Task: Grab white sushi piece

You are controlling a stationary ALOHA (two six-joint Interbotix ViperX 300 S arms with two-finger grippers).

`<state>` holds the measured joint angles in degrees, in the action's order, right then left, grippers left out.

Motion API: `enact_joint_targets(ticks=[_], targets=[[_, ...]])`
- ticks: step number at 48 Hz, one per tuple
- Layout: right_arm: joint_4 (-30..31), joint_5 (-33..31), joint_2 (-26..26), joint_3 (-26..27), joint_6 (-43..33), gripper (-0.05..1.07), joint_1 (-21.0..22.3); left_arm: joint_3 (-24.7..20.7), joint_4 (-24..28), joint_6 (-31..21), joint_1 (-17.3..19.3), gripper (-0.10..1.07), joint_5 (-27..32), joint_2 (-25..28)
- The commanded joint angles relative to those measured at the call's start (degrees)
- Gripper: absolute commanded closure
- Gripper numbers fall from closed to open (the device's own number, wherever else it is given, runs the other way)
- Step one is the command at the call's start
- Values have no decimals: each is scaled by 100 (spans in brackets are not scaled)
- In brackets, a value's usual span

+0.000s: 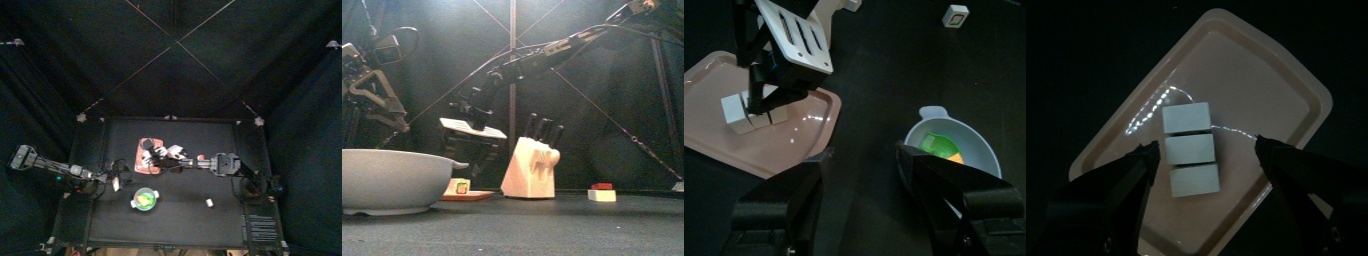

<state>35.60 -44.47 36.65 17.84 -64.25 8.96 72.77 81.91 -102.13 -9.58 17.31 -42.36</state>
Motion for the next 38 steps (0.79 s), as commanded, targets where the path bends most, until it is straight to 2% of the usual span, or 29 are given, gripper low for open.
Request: enact_joint_targets(ticks=[1, 8, 18, 23, 31, 38], targets=[[-176, -9, -325, 149, 132, -1, -79, -70, 18, 0, 18, 7, 0, 9], [-396, -255, -615, 97, 492, -1, -334, -79, 18, 0, 18, 7, 9, 18], [-360, -870, -1037, 9, 773, -1, -800, -62, 0, 0, 18, 7, 9, 9], [-237, -1187, -1204, -193, 773, -1, -1099, -62, -9, 0, 18, 7, 9, 9], [-62, -1626, -1485, -703, 580, -1, -1775, -70, -9, 0, 18, 7, 18, 9], [149, -1925, -1846, -1099, -18, -1, -2320, -88, -9, 0, 26, 7, 18, 9]])
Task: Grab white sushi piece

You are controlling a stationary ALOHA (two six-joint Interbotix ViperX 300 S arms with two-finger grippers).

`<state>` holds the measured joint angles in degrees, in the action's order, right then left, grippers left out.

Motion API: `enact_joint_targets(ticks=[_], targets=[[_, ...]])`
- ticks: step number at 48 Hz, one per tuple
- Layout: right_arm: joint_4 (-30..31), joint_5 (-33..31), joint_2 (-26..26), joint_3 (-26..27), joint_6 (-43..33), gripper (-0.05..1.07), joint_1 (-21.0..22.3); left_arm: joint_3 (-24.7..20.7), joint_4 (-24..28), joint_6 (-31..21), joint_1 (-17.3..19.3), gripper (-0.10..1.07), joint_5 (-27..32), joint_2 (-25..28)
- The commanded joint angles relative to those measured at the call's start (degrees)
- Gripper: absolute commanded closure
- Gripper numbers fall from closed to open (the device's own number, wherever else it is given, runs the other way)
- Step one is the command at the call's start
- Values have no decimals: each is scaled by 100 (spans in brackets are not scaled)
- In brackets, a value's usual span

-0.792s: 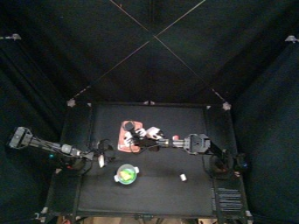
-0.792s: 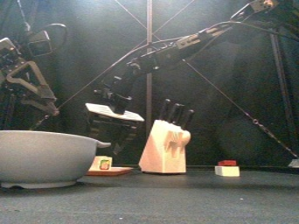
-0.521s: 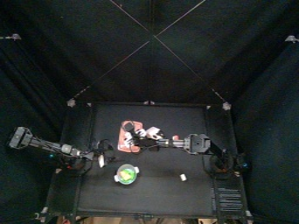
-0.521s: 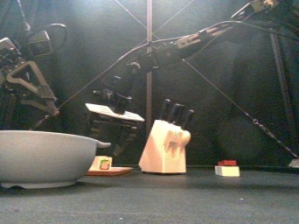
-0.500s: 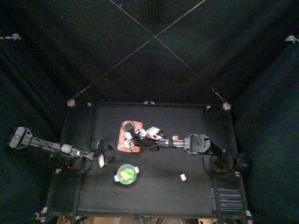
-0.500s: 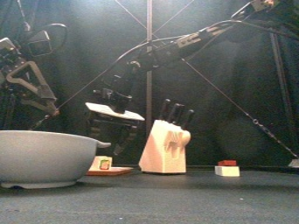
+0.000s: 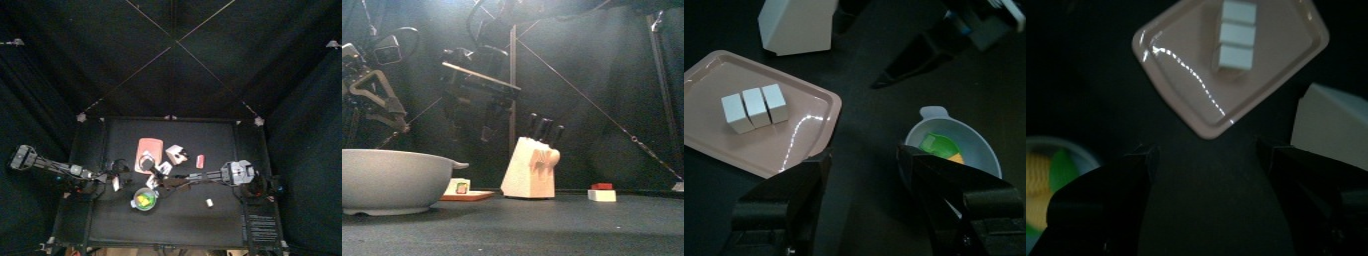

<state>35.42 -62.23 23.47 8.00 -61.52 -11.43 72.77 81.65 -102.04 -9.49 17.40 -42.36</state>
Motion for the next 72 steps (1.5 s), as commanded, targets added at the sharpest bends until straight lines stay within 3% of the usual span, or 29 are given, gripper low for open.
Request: enact_joint_targets(ticks=[1, 4, 5, 7, 18, 27, 38, 50, 62, 72], targets=[[229, -193, -589, -176, -387, -1, -343, -88, 18, -9, 9, 7, 0, 9], [369, -352, -773, -396, -659, -1, -527, -97, 18, -9, 9, 7, 9, 9], [483, -527, -1072, -756, -1116, -1, -773, -97, 18, -9, 18, 7, 9, 9], [501, -589, -1222, -976, -1345, -1, -905, -97, 18, -9, 9, 7, 9, 9], [404, -861, -1916, -2065, -2769, -1, -1362, -88, -18, -9, 35, 7, 9, 18], [404, -905, -2408, -2927, -4096, -1, -1916, -70, -53, -9, 44, 7, 9, 9], [114, -896, -2795, -3665, -5142, -1, -2470, -70, -70, -9, 88, 7, 9, 18], [-747, -352, -2848, -4359, -5476, -1, -2628, -53, -88, -9, 105, 7, 9, 18], [-844, 853, -2839, -5036, -5467, -1, -2426, -44, -88, -9, 105, 7, 9, 9], [-879, 1406, -2830, -5379, -5476, 0, -2259, -18, -114, -9, 123, 7, 9, 18]])
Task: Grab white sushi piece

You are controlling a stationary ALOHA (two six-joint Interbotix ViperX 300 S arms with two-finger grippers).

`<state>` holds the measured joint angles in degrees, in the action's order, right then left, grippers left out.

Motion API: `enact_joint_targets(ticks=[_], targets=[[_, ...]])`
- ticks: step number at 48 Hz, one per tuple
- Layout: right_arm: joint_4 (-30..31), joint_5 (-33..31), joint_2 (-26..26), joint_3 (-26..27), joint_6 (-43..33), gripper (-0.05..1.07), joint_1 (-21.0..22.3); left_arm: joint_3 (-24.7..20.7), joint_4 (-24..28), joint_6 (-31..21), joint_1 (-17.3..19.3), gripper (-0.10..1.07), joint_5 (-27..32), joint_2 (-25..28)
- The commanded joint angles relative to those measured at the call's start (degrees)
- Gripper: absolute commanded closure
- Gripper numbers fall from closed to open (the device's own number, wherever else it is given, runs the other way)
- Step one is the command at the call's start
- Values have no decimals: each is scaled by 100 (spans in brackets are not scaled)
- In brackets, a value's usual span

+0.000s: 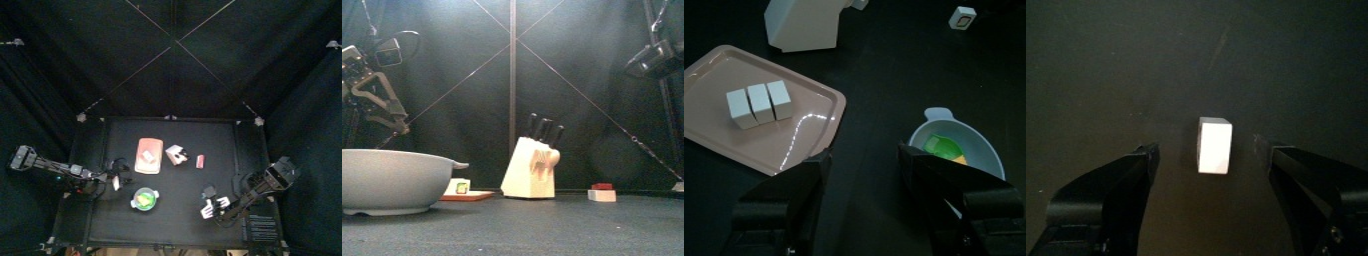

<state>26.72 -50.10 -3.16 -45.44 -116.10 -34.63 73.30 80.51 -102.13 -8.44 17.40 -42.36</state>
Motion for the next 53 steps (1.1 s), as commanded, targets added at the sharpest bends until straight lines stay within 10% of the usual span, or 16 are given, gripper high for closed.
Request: enact_joint_targets(ticks=[1, 34, 53], targets=[[-18, 281, -158, -70, -18, 0, 88, -79, -9, -9, 18, 7, 9, 18], [-141, 914, -26, -316, 0, 48, 176, -62, -44, -9, 53, 7, 9, 18], [308, 633, -255, -18, 53, 52, 202, -62, -44, -9, 53, 7, 9, 18]])
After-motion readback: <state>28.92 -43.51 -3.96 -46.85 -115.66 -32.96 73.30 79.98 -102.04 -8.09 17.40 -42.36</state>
